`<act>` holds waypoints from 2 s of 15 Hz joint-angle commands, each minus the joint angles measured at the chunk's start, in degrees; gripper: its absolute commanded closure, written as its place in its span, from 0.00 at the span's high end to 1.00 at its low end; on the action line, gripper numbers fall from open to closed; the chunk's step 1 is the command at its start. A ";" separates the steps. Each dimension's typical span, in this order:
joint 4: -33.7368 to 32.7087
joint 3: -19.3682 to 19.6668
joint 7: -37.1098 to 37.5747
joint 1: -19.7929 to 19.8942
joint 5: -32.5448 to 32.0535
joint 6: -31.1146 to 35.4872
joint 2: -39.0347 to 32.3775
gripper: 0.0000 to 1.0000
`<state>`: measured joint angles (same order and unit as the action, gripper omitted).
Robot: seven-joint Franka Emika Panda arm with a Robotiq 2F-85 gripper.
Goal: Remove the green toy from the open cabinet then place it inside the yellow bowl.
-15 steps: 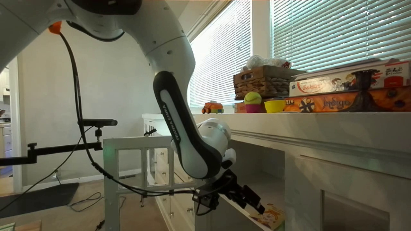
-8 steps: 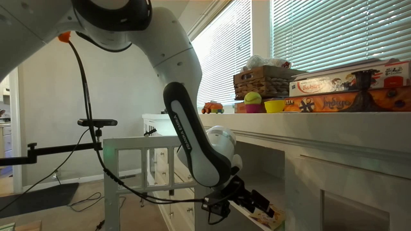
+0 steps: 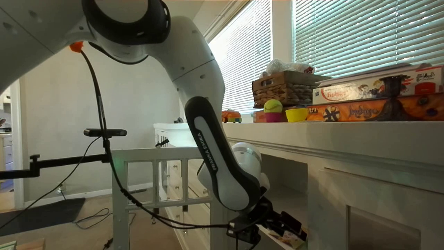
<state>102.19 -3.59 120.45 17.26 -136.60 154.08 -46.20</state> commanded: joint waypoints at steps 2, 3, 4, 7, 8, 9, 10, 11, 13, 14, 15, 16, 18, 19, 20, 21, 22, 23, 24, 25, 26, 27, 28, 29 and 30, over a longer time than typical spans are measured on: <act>-3.66 -1.10 3.73 0.86 -4.96 -1.44 -3.00 1.00; -3.96 -2.38 2.84 1.96 -5.02 -2.21 -3.37 1.00; -4.29 -2.47 2.92 1.97 -5.10 -2.50 -3.70 1.00; -5.44 -3.05 2.81 2.27 -5.27 -2.99 -4.76 1.00; -5.70 -3.16 2.77 2.31 -5.33 -3.14 -5.10 1.00; -6.11 -3.11 2.48 2.26 -5.17 -3.31 -5.47 1.00; -6.44 -3.02 2.25 2.20 -4.75 -3.51 -5.80 1.00; -6.73 -2.95 2.17 2.14 -4.53 -3.70 -6.05 1.00; -7.37 -2.87 2.26 2.03 -4.40 -4.30 -6.64 1.00; -7.59 -2.82 2.27 1.98 -4.31 -4.57 -6.86 1.00; -7.96 -2.78 2.29 1.93 -4.25 -4.85 -7.16 1.00; -8.10 -2.79 2.51 1.85 -4.28 -5.40 -7.37 1.00; -8.57 -2.71 2.35 1.69 -3.76 -6.07 -7.81 1.00; -8.72 -2.76 2.42 1.65 -3.58 -6.23 -8.01 1.00; -8.84 -2.78 2.39 1.60 -3.53 -6.35 -8.12 1.00; -8.96 -2.81 2.42 1.56 -3.54 -6.51 -8.26 1.00; -9.03 -2.85 2.44 1.55 -3.47 -6.57 -8.39 1.00; -9.20 -2.88 2.43 1.51 -3.40 -6.64 -8.56 1.00; -9.60 -2.93 2.28 1.50 -3.11 -6.51 -8.87 1.00; -10.08 -2.97 2.10 1.49 -2.64 -6.36 -9.17 1.00; -10.51 -2.99 1.91 1.44 -2.14 -6.28 -9.43 1.00; -10.95 -2.97 1.73 1.39 -1.77 -6.20 -9.66 1.00; -11.32 -2.93 1.62 1.30 -1.63 -6.27 -9.87 1.00; -11.70 -2.87 1.46 1.22 -1.31 -6.37 -10.11 1.00; -12.08 -2.83 1.33 1.19 -1.11 -6.30 -10.33 1.00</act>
<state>92.96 -6.30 121.82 18.59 -139.25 148.28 -54.42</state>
